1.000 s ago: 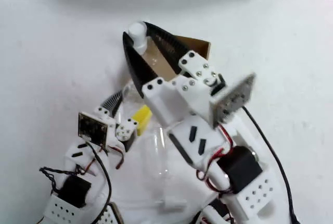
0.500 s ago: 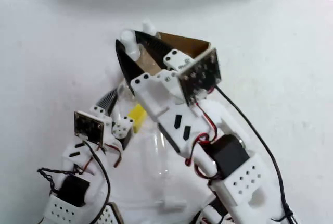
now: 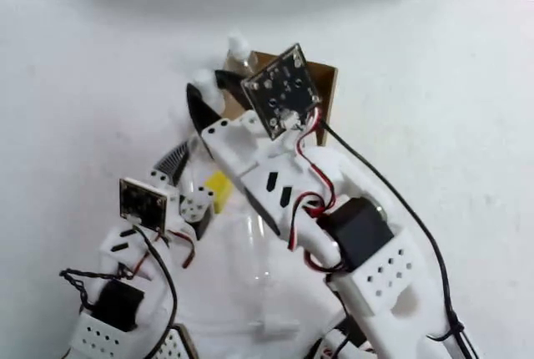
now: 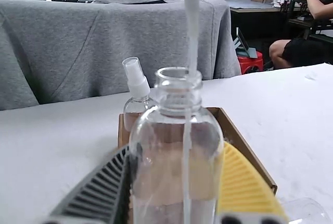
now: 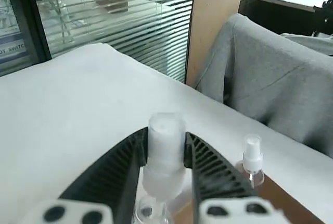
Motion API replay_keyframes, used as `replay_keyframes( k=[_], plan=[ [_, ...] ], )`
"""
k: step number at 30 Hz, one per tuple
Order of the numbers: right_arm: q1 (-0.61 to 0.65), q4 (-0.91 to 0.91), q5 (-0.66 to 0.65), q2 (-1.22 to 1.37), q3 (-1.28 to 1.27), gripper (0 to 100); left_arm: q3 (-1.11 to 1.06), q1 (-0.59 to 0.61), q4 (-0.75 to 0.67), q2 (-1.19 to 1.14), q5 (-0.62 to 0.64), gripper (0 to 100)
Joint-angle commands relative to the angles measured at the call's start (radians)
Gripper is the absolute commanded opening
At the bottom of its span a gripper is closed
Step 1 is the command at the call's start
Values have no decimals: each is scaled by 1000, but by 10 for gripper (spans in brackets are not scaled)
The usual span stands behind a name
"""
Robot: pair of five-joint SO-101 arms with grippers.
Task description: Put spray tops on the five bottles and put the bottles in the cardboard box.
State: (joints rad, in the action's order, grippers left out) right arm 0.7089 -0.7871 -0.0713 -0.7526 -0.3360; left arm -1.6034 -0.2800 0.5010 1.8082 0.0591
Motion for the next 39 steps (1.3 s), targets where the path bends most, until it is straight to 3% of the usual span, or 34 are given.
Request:
replay_keyframes(
  k=[1, 4, 15, 19, 25, 27, 39],
  plan=[
    [-4, -114, 2, 16, 110, 166, 11, 10, -37, 15, 8, 21],
    [-4, -142, 2, 30, 133, 224, 11, 10, -37, 15, 8, 21],
    [-16, -136, 5, 4, 209, 180, 11, 10, -37, 15, 5, 21],
    [-76, -134, 61, 2, 233, 178, 11, 10, -37, 15, 5, 21],
    [-177, -51, 58, 99, 235, 5, 11, 10, -37, 15, 5, 21],
    [-191, -39, 58, 147, 233, 40, 11, 10, -37, 15, 5, 21],
    [-105, -77, 58, 269, 230, 15, 11, 10, -37, 15, 2, 21]
  ],
)
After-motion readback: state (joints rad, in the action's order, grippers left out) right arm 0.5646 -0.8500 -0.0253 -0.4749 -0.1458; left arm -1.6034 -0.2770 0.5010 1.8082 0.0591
